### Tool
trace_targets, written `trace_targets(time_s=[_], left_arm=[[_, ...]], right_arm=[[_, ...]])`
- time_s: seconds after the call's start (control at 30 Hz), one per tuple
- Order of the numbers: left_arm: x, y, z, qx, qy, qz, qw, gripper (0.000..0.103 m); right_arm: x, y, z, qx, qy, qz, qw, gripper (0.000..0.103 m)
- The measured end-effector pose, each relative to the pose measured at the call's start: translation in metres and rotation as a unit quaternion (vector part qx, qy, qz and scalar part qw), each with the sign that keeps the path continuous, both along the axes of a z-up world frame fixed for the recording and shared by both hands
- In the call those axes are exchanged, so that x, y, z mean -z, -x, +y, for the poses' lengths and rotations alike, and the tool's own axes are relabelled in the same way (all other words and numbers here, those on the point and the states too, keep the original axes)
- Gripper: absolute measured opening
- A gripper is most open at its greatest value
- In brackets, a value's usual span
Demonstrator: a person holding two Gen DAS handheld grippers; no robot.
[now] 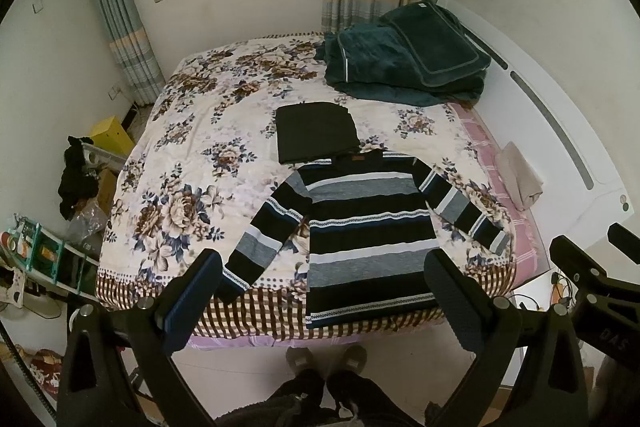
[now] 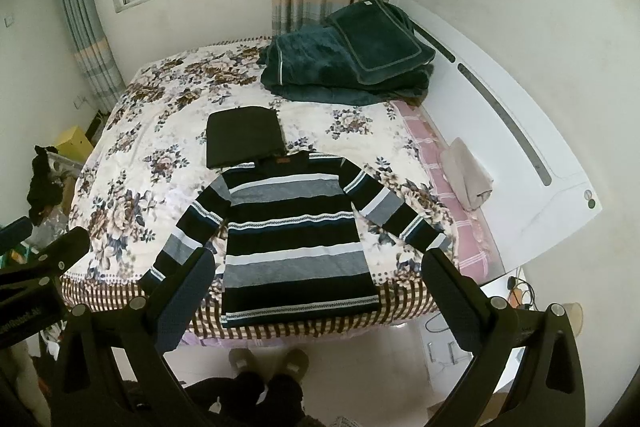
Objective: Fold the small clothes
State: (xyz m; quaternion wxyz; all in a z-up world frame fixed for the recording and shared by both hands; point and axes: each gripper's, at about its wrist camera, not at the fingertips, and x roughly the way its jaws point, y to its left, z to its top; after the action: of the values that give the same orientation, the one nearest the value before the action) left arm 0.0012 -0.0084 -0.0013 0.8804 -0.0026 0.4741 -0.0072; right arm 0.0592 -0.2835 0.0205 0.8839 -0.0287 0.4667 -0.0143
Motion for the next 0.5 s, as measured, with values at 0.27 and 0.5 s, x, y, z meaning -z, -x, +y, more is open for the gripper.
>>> trace_targets(time_s=[0.27,0.5], left_arm=[[0.0,0.0,0.0,0.001,0.001,-0.001,1.0,0.103],[-0.003,-0.002,-0.01,0.002,0.001,-0.002,1.0,0.103]], right_arm=[[0.001,-0.001,-0.007,0.002,0.001,-0.001,1.0,0.103],[-0.015,-0.006,-0.005,0.002,0.002,-0.003,1.0,0.103]])
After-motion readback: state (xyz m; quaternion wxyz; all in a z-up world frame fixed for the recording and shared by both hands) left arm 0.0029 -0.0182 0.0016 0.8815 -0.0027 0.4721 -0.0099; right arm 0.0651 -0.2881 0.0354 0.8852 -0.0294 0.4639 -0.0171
